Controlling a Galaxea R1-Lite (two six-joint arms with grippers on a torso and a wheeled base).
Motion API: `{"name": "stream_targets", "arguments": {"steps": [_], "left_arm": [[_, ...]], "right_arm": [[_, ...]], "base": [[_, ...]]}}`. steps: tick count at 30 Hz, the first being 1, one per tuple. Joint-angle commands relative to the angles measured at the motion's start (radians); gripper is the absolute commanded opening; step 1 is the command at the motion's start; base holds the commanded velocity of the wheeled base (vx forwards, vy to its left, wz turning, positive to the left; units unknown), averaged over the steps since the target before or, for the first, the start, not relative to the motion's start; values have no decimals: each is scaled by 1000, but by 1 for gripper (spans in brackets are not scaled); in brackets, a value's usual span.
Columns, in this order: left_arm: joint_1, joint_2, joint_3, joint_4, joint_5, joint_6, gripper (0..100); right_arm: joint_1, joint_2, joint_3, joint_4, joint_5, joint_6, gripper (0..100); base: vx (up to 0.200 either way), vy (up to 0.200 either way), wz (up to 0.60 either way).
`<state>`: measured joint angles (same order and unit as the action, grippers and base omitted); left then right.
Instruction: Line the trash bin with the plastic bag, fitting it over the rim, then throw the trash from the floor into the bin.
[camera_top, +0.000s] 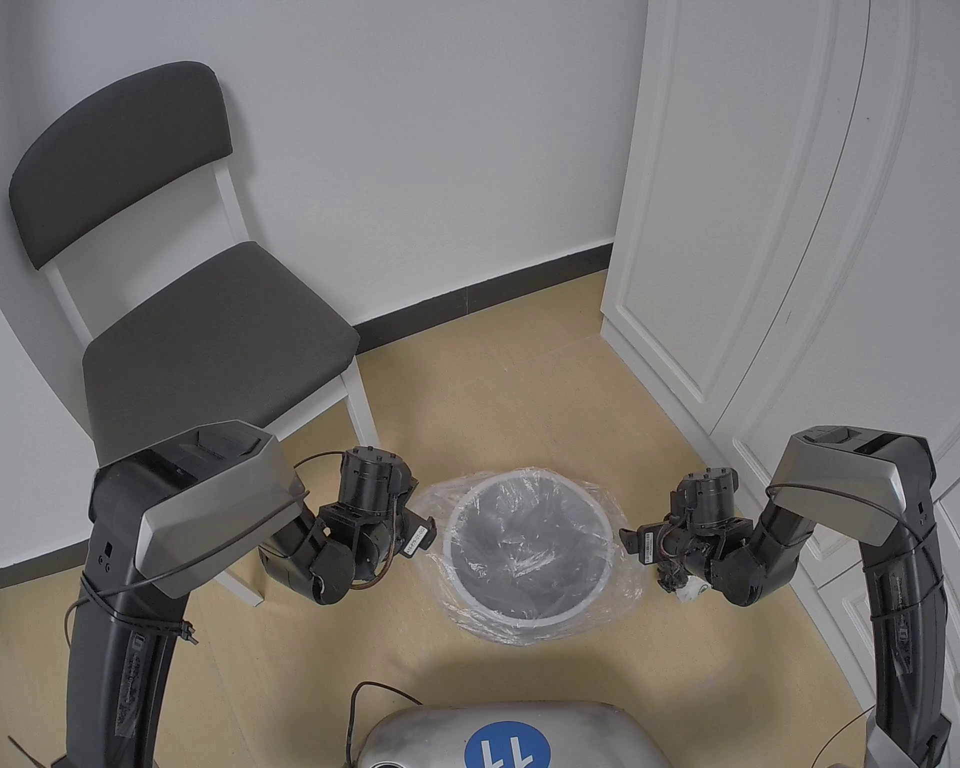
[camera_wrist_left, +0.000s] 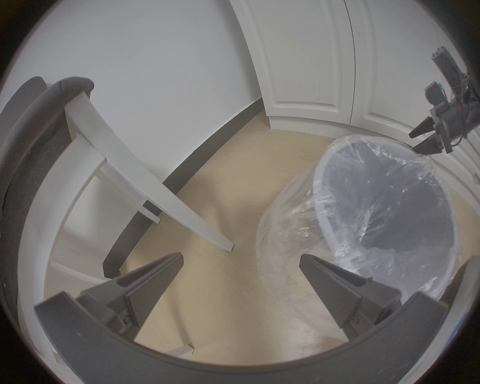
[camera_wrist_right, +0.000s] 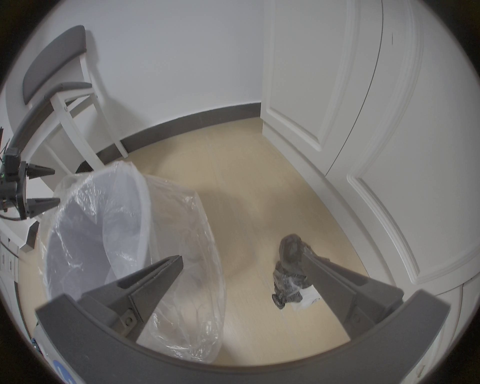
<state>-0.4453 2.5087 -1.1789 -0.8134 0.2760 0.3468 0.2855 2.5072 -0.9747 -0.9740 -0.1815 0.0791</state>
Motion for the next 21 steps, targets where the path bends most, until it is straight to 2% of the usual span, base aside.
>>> {"name": "stream_targets", "arguments": {"steps": [1,4,11,13,20,21], "left_arm": [[13,28,-34,11,0,-3,100],[22,56,-67,14,0,-6,100],[42,125,-146,39,2,-12,100],[42,125,-146,39,2,-12,100],[43,157,-231,115,5,-106,100],[42,159,-254,140,14,-144,100]], "right_arm": [[1,13,-10,31,23,5,100],[1,19,-29,77,48,24,100],[-2,18,-102,233,50,82,100],[-2,18,-102,233,50,82,100],[-20,42,-233,248,36,110,100],[-29,67,-291,252,36,110,100]], "base": [[0,0,0],[0,0,0],[0,0,0],[0,0,0],[0,0,0],[0,0,0]]}}
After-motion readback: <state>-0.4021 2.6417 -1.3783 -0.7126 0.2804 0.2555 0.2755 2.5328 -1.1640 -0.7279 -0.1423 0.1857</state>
